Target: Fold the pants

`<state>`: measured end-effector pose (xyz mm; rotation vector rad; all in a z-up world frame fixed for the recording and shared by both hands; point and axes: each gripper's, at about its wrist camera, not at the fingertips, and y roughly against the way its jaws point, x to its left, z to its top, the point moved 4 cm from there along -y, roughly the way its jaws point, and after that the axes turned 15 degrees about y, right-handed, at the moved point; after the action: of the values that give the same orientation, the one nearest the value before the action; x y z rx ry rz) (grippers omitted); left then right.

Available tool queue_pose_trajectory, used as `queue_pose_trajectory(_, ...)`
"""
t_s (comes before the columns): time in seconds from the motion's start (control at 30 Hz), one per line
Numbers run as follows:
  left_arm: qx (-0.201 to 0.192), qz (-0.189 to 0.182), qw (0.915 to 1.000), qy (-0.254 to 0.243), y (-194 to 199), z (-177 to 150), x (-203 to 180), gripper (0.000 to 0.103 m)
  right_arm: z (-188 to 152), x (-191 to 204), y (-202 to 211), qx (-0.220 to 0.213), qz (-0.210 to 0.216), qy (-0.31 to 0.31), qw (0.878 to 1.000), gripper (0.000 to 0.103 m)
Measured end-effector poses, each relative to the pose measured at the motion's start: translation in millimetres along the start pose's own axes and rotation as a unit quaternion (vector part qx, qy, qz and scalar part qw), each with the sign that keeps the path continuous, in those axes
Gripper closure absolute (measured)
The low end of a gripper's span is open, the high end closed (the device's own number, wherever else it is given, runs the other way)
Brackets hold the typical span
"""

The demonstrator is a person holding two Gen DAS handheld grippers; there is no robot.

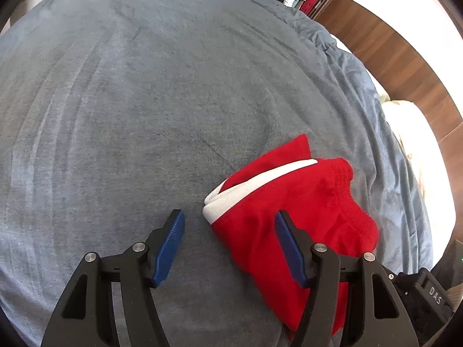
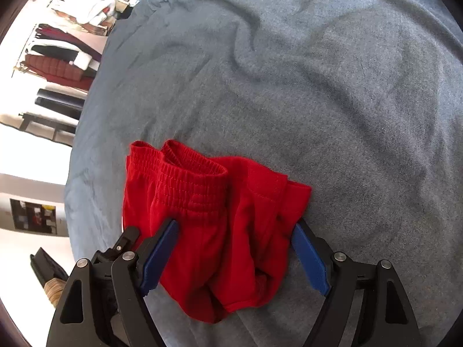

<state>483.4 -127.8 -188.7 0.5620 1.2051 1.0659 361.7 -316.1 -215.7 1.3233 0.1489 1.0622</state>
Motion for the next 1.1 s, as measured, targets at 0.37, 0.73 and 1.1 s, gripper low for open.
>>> queue_pose_trajectory(0.37, 0.027, -0.019, 0.9994, 0.002, -22.2, 1.3, -0.5, 0.052, 2.6, 10.7, -6.0, 0.002, 0.002, 0.028, 1.0, 0.021)
queue_pose_trajectory(0.73, 0.036, -0.023, 0.9991, -0.006, -24.6, 1.1, -4.3, 0.053, 17.8, 25.6, -2.3, -0.009, 0.008, 0.069, 0.998, 0.011)
queue_pose_trajectory(1.1, 0.04, -0.023, 0.9988, -0.015, -32.6, -1.7, -7.7, 0.054, 18.3, 15.1, -22.5, 0.014, 0.02, 0.061, 0.998, 0.044)
